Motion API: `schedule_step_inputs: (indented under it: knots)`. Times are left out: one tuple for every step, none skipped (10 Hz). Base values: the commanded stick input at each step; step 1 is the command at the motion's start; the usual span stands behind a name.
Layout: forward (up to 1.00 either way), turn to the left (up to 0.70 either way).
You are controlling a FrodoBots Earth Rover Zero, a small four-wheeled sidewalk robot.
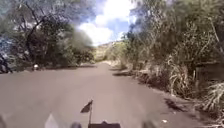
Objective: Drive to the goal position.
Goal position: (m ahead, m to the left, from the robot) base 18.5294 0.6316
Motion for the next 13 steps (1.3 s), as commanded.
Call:
schedule_step_inputs:
  knots:
    - [0.7, 0.0]
    - [0.7, 0.0]
    - [0.7, 0.0]
    - [0.7, 0.0]
    - [0.7, 0.0]
    - [0.7, -0.08]
    - [0.7, -0.18]
    - [0.7, -0.31]
    - [0.7, -0.33]
    - [0.7, -0.34]
    - [0.7, -0.32]
    - [0.7, -0.27]
    - [0.7, -0.21]
